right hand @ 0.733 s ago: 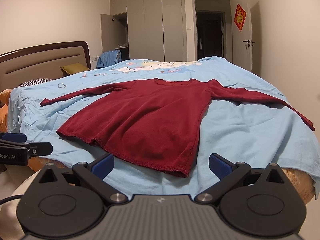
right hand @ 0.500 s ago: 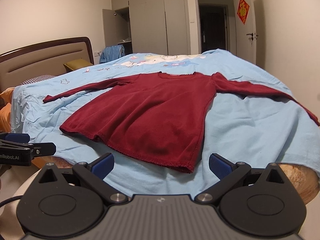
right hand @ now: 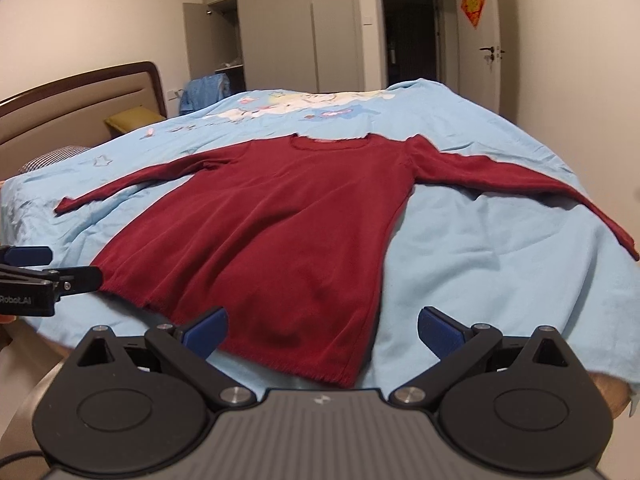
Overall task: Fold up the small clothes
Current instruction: 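Move the right gripper forward to the sweater sleeve nearest it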
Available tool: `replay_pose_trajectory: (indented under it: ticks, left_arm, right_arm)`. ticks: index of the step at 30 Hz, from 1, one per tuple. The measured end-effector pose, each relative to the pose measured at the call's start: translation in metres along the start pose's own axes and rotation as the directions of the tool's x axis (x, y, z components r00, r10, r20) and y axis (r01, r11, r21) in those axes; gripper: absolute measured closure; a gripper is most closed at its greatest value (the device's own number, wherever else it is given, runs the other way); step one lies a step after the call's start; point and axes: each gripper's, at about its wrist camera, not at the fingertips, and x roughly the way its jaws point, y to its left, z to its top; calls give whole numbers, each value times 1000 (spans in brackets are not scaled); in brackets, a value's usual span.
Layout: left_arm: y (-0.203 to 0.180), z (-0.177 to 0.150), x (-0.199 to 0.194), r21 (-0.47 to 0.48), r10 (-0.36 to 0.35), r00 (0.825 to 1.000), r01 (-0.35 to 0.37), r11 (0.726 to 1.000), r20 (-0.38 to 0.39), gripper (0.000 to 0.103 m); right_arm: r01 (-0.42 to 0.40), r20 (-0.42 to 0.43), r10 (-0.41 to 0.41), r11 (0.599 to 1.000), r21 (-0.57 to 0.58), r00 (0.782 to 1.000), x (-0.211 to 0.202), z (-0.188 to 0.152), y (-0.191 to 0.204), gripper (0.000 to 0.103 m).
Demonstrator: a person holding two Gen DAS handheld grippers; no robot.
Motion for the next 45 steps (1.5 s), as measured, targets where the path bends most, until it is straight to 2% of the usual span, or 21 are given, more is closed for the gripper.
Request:
replay_pose_trajectory:
  ticks: [5,13,26,33,40,45]
  left_arm:
    - [-6,27,26,-7,-22,1000,22,1000,-1,1]
    - [-25,60,80,22,-16,1000,17,1000,-22,1]
    - [-56,87,170,13,-30,996,31,999,-82,1]
    - [-83,106,219,-13,-73,995,73,997,-66,1]
    - [-100,117,263,-40,-117,993,116,992,-23,1]
    - [-105,106,283,-36,-119,992,118,992,-36,1]
  right_arm:
    - [45,-1,-45,998,36,999,21,21,-21,0]
    - [100,-27,-98,991,91,995,63,42,-65,0]
    - [211,-47,-206,959,191,977,127,62,-141,0]
    - [256,-45,-253,937,236,966,148,70,-179,0]
    - [274,4,-288,914,299,958,156,75,-208,0]
    - [215,87,-279,872,439,956,151,68,-238,0]
